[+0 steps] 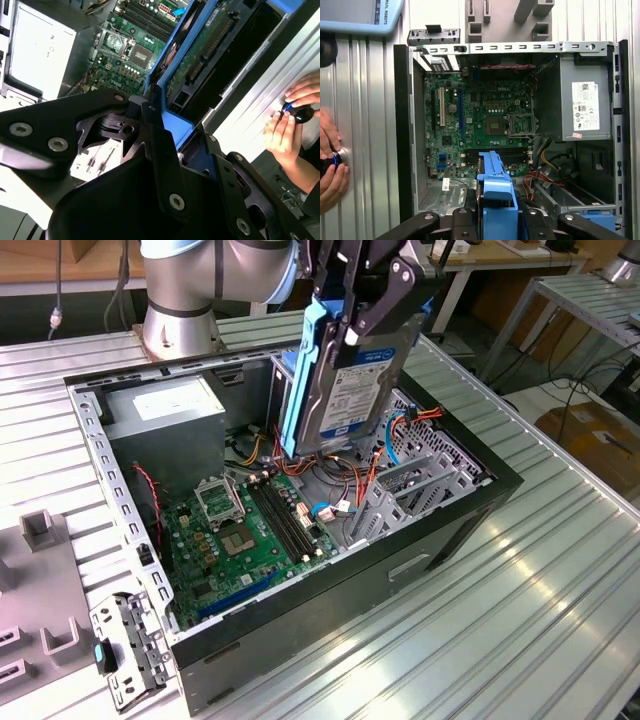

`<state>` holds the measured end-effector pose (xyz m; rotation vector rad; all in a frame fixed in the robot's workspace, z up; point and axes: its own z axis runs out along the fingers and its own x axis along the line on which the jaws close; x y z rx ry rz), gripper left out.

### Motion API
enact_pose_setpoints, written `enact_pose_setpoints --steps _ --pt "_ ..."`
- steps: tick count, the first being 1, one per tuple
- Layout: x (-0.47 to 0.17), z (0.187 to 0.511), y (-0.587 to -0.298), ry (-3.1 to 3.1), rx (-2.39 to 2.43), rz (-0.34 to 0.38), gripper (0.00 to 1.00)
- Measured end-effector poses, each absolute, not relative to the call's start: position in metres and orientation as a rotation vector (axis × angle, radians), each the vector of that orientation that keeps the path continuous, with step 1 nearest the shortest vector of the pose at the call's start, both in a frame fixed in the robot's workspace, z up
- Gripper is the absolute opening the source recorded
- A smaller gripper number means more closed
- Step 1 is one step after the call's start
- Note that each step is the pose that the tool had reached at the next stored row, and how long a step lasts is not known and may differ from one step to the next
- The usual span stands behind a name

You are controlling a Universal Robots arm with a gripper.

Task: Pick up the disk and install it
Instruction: 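Insert the disk into the insertion slot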

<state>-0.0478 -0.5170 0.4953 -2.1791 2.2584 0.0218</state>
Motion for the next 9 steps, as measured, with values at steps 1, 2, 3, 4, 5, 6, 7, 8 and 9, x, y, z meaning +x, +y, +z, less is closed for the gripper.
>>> enact_pose_setpoints --steps 1,2,3,4,5,6,7,8,9 --pt "-0.048 0.495 -0.518 2.257 -2.181 0.022 0.37" --pt "-0.047 0.495 -0.522 2.256 -2.182 0.022 0.37" --pt "-0.046 0.495 -0.523 2.256 -2.182 0.022 0.37" --pt "-0.044 0.495 -0.525 2.256 -2.182 0.023 0.37" --pt "-0.041 0.495 -0.526 2.256 -2.183 0.024 0.37" --pt "-0.040 0.495 -0.526 2.256 -2.183 0.024 0.37" --pt "-0.038 0.495 -0.526 2.256 -2.183 0.024 0.37" --pt "-0.036 0.495 -0.527 2.256 -2.183 0.024 0.37" --pt "-0.034 0.495 -0.527 2.256 -2.183 0.024 0.37"
